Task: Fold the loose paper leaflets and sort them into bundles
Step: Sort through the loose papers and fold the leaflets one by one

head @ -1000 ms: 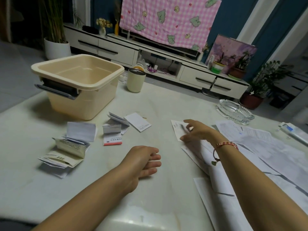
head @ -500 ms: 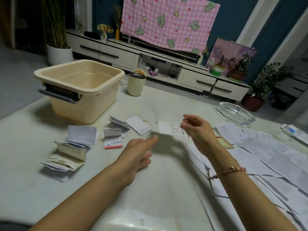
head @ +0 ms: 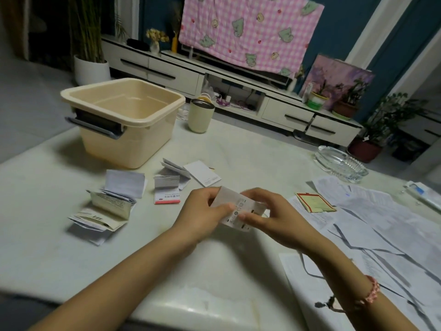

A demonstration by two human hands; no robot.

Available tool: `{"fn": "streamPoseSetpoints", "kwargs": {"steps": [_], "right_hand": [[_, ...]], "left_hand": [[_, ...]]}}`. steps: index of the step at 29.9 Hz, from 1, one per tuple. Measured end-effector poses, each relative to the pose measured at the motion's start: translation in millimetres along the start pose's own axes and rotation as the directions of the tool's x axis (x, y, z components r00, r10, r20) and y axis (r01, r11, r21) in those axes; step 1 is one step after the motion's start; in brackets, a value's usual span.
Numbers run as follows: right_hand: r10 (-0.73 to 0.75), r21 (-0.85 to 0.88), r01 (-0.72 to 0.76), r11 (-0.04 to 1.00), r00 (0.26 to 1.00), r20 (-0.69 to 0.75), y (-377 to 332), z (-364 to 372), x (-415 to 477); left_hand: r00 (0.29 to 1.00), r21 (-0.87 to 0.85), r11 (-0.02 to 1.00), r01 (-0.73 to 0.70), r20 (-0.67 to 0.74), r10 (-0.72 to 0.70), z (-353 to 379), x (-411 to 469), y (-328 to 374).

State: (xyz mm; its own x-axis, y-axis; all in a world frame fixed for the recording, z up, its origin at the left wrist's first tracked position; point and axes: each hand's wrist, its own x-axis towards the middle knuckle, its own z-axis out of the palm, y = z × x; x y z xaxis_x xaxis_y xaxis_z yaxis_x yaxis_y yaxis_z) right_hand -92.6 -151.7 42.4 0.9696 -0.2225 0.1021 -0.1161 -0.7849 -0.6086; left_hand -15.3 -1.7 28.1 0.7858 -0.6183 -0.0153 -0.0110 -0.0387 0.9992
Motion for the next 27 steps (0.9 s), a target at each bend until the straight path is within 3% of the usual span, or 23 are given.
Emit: {"fn": "streamPoseSetpoints", "kwargs": {"steps": [4,8,14,22,24,27], "right_hand": [[0.116,0.249,-0.119,0.961,0.993,0.03,0,5,3],[0.141,0.295,-0.185,0.937,0.976,0.164,-5,12,2],[0.268,0.43,-0.239,0.871,0.963,-0.006,2,21,11],[0.575,0.67,-0.337,0.661,0.802,-0.164,6,41,92],[0.619,0.634,-0.386,0.669,0.762,-0.189,8,56,112],[0.553,0.295,-0.473,0.83,0.766,-0.328,10,72,123]], "left_hand": [[0.964,0.183,0.981,-0.067,-0.24,0.11,-1,4,-7],[0.971,0.057,0.998,0.004,-0.237,0.01,-7,6,-9],[0.929,0.067,0.994,0.084,-0.367,-0.054,-13,13,-10],[0.924,0.096,0.978,0.184,-0.356,-0.139,-15,13,-7],[0.931,0.091,0.974,0.207,-0.324,-0.167,-13,12,-8],[0.948,0.112,0.973,0.204,-0.269,-0.168,-6,12,-6]]}}
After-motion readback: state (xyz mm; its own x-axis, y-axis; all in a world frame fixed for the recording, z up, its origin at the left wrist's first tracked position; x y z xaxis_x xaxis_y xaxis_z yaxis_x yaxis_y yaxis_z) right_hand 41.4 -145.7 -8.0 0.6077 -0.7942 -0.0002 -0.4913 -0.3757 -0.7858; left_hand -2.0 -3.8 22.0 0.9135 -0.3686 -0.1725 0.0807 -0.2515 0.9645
